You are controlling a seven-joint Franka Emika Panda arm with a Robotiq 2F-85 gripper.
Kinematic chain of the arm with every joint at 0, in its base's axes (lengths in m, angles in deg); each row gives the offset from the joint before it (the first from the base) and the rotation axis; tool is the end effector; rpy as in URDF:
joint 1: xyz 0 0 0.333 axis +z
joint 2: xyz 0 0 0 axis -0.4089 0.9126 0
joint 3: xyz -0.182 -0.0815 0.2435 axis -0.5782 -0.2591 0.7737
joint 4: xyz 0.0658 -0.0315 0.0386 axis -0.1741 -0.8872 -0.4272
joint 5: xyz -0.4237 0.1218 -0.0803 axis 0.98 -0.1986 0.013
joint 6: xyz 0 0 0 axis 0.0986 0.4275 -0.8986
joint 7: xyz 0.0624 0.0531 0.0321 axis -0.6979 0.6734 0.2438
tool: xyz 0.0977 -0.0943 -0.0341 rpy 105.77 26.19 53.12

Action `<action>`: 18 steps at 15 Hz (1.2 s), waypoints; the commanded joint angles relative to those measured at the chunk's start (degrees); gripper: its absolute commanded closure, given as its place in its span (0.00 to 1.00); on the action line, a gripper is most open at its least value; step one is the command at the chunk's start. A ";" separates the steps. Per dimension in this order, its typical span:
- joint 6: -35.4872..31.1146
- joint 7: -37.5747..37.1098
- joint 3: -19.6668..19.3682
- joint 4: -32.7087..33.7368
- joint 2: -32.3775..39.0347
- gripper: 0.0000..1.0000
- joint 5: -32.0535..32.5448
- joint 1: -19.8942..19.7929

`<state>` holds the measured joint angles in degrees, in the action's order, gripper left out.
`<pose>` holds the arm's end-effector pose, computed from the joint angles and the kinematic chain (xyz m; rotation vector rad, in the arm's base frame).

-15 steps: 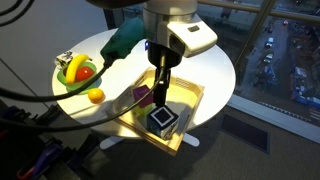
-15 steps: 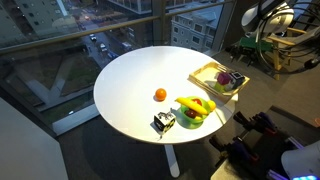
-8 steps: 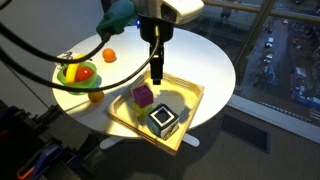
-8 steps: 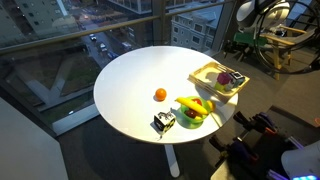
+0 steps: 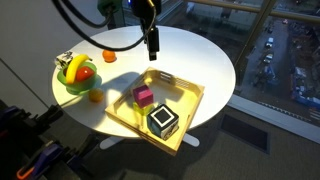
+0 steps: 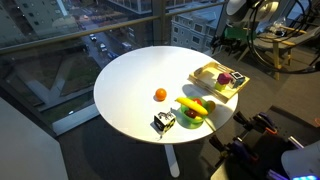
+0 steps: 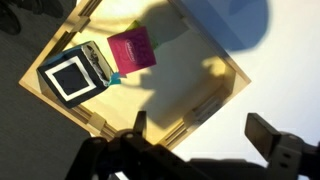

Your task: Move a black and white cube from the table to the tray

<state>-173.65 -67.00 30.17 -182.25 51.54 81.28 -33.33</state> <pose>0.5731 -0.2220 0.2396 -2.8579 1.1750 -0.1038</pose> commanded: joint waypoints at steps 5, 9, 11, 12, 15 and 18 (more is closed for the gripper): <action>8.91 8.55 3.56 5.94 -2.62 0.00 -0.97 0.17; 16.38 10.61 4.93 8.79 -3.50 0.00 -0.91 0.73; 19.46 10.73 5.34 9.85 -3.99 0.00 -0.20 1.23; 20.87 10.91 5.58 10.29 -4.39 0.00 0.00 1.51; 24.39 11.39 6.07 11.54 -5.57 0.00 1.05 2.44; 27.18 11.48 6.42 12.64 -7.09 0.00 1.80 3.15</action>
<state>-150.10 -56.52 36.37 -171.28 46.19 81.66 -30.59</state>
